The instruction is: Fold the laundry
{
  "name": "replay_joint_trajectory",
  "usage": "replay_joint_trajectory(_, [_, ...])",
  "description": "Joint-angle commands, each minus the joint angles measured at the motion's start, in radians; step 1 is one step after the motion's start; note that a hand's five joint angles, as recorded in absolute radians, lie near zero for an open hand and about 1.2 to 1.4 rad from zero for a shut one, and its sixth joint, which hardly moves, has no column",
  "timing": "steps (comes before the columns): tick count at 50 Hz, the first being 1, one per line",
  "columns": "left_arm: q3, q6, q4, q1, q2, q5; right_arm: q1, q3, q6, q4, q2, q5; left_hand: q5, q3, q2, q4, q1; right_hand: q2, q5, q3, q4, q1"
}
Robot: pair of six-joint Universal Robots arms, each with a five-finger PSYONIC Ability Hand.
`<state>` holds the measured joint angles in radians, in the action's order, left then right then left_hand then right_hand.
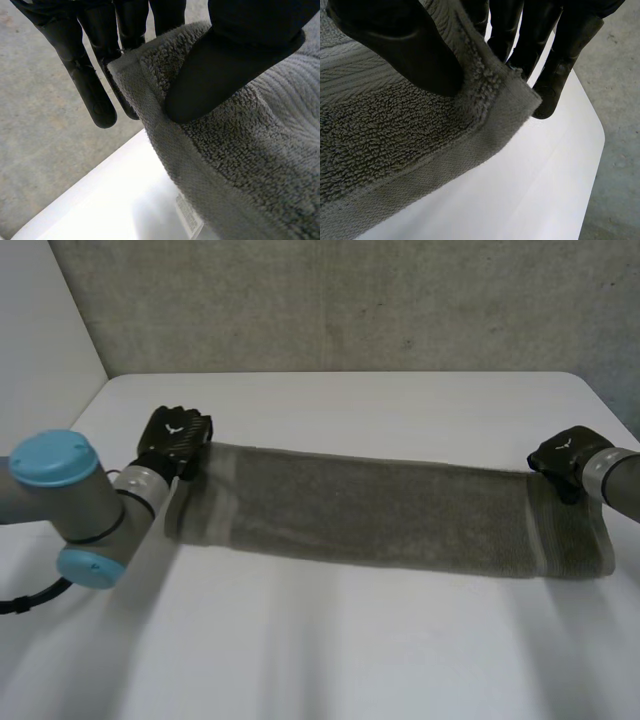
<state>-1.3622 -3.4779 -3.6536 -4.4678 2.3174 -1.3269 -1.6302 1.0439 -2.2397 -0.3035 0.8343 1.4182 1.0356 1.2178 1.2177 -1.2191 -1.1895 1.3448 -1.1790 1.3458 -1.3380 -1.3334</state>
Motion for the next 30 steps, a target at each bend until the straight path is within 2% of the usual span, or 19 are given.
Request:
replay_joint_trajectory(1, [0.084, -0.003, 0.0, 0.016, 0.079, -0.008, -0.003, -0.059, 0.002, 0.003, -0.06, 0.024, 0.186, 0.178, 0.179, -0.177, -0.207, 0.051, -0.043, 0.05, -0.058, -0.063])
replay_joint_trajectory(13, [0.167, -0.006, 0.001, 0.016, 0.134, -0.038, -0.005, -0.153, -0.023, 0.021, -0.118, 0.028, 0.186, 0.178, 0.179, -0.177, -0.207, 0.051, -0.043, 0.05, -0.058, -0.063])
replay_joint_trajectory(14, [0.17, -0.006, 0.001, 0.016, 0.137, -0.038, -0.01, -0.157, -0.026, 0.029, -0.121, 0.03, 0.163, 0.156, 0.156, -0.154, -0.184, -0.369, 0.378, -0.37, 0.362, 0.358])
replay_joint_trajectory(15, [0.17, -0.006, 0.003, 0.016, 0.137, -0.038, -0.01, -0.157, -0.026, 0.029, -0.121, 0.03, -0.229, -0.237, -0.237, 0.238, 0.209, -0.373, 0.382, -0.374, 0.366, 0.362])
replay_joint_trajectory(16, [0.17, -0.006, 0.003, 0.016, 0.137, -0.038, -0.013, -0.159, -0.029, 0.035, -0.123, 0.034, -0.233, -0.241, -0.241, 0.242, 0.213, -0.981, 0.989, -0.982, 0.974, 0.969])
replay_joint_trajectory(17, [0.17, -0.007, 0.009, 0.016, 0.135, -0.038, -0.014, -0.159, -0.034, 0.044, -0.123, 0.044, -0.675, -0.683, -0.683, 0.684, 0.654, -1.17, 1.179, -1.171, 1.164, 1.159])
replay_joint_trajectory(18, [0.169, -0.007, 0.026, 0.016, 0.134, -0.04, -0.014, -0.159, -0.034, 0.044, -0.123, 0.044, -1.025, -1.033, -1.033, 1.034, 1.005, -1.17, 1.179, -1.171, 1.164, 1.159])
replay_joint_trajectory(23, [0.17, -0.006, 0.12, 0.016, 0.119, -0.064, -0.013, -0.156, -0.07, 0.08, -0.103, 0.068, -1.036, -1.043, -1.043, 1.045, 1.015, -1.17, 1.179, -1.171, 1.164, 1.159])
replay_joint_trajectory(30, [0.14, 0.006, 0.24, 0.016, 0.045, -0.127, 0.003, -0.037, -0.248, 0.09, 0.063, 0.051, -1.036, -1.043, -1.043, 1.045, 1.015, -1.17, 1.179, -1.171, 1.164, 1.159])
